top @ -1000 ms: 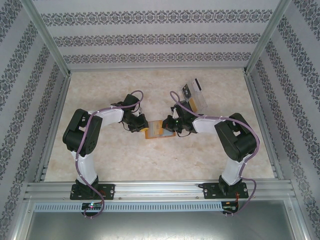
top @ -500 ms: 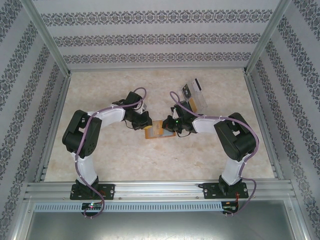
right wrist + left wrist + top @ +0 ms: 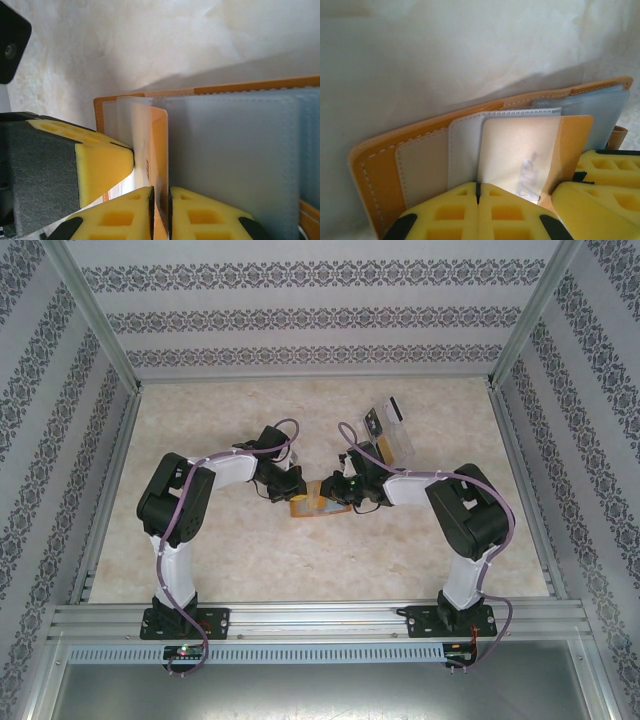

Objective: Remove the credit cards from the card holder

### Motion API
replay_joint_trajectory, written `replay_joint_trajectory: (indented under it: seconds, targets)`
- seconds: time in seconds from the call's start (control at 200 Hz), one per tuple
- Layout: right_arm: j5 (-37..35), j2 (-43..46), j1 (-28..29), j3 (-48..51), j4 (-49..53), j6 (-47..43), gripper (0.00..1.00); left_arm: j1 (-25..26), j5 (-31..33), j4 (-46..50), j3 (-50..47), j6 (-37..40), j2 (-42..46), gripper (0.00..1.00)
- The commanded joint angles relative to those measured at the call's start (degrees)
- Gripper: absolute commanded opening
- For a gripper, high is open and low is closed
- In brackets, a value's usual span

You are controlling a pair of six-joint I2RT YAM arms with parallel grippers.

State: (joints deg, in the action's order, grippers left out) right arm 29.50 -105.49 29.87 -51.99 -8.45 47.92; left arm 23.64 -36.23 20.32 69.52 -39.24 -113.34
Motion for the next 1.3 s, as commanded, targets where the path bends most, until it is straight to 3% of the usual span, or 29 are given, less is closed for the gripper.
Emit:
replay_joint_trajectory:
  seconds: [0.0, 0.215, 0.44, 0.699, 0.814, 0.974, 1.164, 1.294]
  targets:
    - [1.4, -1.2, 0.8, -1.9, -1.7, 0.5, 0.18, 0.7, 2.3, 3.1, -0.6, 1.5, -1.8, 0.04]
    - [-3.2, 2.1, -0.6, -1.3, 4.2, -2.1, 0.03, 0.6, 3.8, 4.9, 0.1, 2.5, -0.6, 0.05]
    - [-12.5, 11.8, -1.1, -3.4, 18.4, -14.2, 0.01, 0.5, 5.8, 9.4, 2.6, 4.2, 4.2, 0.08]
    - [-24.4, 21.4, -1.6, -8.2, 29.3, -25.9, 0.01, 0.1, 13.4, 17.7, 7.0, 7.2, 14.8, 0.5]
    - [-29.3, 23.8, -3.1, -10.3, 32.5, -30.9, 0.0, -1.2, 16.3, 20.8, 6.9, 8.3, 19.4, 0.64]
    - [-30.7, 25.1, -6.9, -12.9, 34.4, -35.2, 0.0, -2.5, 17.1, 22.4, 6.1, 10.1, 26.3, 0.86]
    - [-30.5, 22.0, -11.4, -16.7, 37.7, -40.0, 0.0, -4.3, 22.0, 23.9, 4.7, 12.2, 31.4, 0.99]
    - [-28.9, 18.7, -13.4, -19.3, 39.8, -43.2, 0.0, -5.8, 23.9, 24.4, 3.1, 14.3, 32.6, 0.99]
